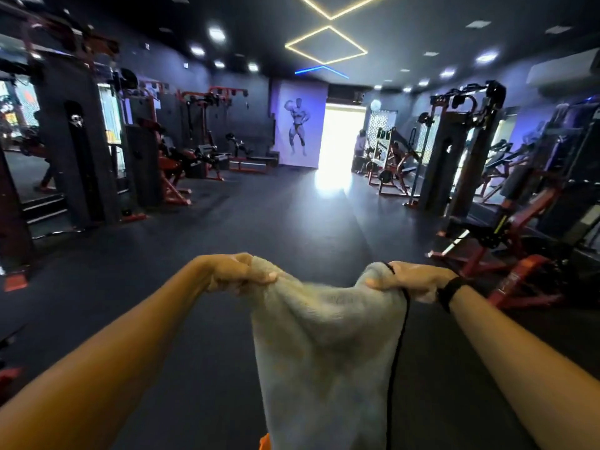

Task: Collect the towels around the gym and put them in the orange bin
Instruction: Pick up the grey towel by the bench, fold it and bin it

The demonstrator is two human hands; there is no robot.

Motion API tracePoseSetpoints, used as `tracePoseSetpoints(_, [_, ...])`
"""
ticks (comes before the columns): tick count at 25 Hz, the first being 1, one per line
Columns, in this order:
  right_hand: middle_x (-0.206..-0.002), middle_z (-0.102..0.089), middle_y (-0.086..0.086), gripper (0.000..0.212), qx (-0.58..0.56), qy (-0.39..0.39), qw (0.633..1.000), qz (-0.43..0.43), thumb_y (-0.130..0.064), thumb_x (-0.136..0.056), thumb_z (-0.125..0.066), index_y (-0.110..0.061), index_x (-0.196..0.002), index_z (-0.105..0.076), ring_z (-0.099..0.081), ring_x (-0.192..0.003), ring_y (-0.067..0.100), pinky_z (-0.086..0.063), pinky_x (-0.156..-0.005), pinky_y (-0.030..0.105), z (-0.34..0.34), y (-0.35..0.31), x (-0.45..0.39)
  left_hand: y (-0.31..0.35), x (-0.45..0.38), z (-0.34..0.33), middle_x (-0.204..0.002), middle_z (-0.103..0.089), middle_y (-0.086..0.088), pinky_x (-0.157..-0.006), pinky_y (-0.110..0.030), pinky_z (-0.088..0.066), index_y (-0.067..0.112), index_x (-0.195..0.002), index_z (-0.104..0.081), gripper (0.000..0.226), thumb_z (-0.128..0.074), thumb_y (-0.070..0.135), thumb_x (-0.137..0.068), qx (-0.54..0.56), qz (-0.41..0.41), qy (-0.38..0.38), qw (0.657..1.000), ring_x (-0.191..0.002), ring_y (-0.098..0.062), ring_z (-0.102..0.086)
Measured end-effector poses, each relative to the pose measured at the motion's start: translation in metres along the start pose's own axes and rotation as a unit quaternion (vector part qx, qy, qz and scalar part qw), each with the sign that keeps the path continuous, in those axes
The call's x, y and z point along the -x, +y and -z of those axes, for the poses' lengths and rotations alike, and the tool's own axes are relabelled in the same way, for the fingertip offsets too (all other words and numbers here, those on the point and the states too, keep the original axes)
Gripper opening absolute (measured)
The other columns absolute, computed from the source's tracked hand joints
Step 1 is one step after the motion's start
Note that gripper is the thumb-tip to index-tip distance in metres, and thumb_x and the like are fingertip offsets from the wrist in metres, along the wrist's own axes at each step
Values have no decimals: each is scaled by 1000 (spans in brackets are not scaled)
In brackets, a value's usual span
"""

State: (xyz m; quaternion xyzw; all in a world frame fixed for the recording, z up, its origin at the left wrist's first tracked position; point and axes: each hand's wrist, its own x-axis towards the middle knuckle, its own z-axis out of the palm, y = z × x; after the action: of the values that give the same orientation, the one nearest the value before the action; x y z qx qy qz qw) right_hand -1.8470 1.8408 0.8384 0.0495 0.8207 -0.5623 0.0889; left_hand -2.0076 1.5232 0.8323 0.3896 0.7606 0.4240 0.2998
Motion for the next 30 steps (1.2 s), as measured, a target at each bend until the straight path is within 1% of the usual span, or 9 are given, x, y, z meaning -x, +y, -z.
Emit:
tracePoseSetpoints(4, [-113, -69, 13, 104, -187, 79, 974, 100, -45, -40, -95, -3, -127, -57, -66, -102, 22, -58, -82, 37, 27, -27, -2, 16, -6, 15, -101, -70, -9, -67, -28, -57, 14, -112, -62, 36, -54, 40, -89, 278, -90, 94, 952, -84, -16, -70])
tracePoseSetpoints(8, [-102, -72, 10, 81, -24, -27, 999, -26, -33, -42, -95, -6, -111, -63, -70, -87, 20, -61, -72, 36, 5, -20, 1, -9, -12, 8, -76, -62, -11, -63, -23, -50, -3, -86, -68, 81, -81, 67, -49, -82, 32, -30, 996, -71, -19, -58])
tracePoseSetpoints(11, [-88, -69, 11, 86, -51, 35, 998, 21, -47, -34, -95, -2, -100, -63, -68, -75, 19, -58, -62, 28, 6, -19, -8, -8, -6, 15, -90, -65, -11, -75, -32, -54, 4, -90, -71, 51, -78, 48, -66, 98, -41, 66, 992, -91, -27, -59])
tracePoseSetpoints(13, [-95, -72, 9, 76, -173, 81, 976, 106, -49, -52, -86, -5, -109, -62, -69, -83, 19, -57, -64, 27, 12, -36, -4, 0, 0, 30, -104, -69, -7, -75, -34, -58, 14, -109, -66, 61, -79, 53, -64, 232, -90, 112, 962, -100, -26, -63])
tracePoseSetpoints(17, [-107, -72, 5, 62, -104, 29, 994, 32, -34, -63, -82, -11, -117, -62, -70, -92, 18, -57, -65, 29, -1, -17, 2, -15, 5, 28, -108, -71, 2, -77, -32, -56, 21, -113, -65, 92, -87, 64, -35, 28, -3, 65, 997, -100, -16, -66])
tracePoseSetpoints(19, [-104, -69, 10, 86, -43, 78, 996, 14, -45, -52, -89, -3, -121, -60, -69, -84, 18, -55, -60, 27, 3, -9, 1, -12, 4, 22, -104, -72, -6, -83, -36, -56, 12, -106, -70, 88, -84, 66, -39, 78, -30, 139, 987, -103, -23, -66])
tracePoseSetpoints(23, [-107, -69, 8, 39, -207, 195, 951, 118, -26, -91, -59, -4, -124, -57, -66, -97, 19, -58, -73, 27, 19, -41, 3, 15, -5, 23, -105, -72, -6, -76, -38, -58, 16, -109, -67, 57, -77, 51, -65, 255, -75, 181, 947, -107, -28, -65])
tracePoseSetpoints(27, [-108, -69, 10, 62, -99, 48, 993, 29, -36, -66, -82, -5, -116, -63, -68, -94, 18, -57, -74, 29, -19, 8, 6, -17, -1, 6, -76, -67, 1, -59, -24, -52, 14, -84, -67, 46, -84, 46, -55, -94, 98, 67, 988, -65, -8, -63])
tracePoseSetpoints(30, [-96, -64, 15, 76, -15, 62, 998, 1, -46, -47, -91, -3, -104, -68, -63, -83, 21, -53, -68, 32, -19, 19, 7, -15, 5, 0, -81, -68, -5, -62, -24, -51, 3, -91, -68, 44, -78, 42, -74, 23, 64, 106, 992, -72, -14, -65])
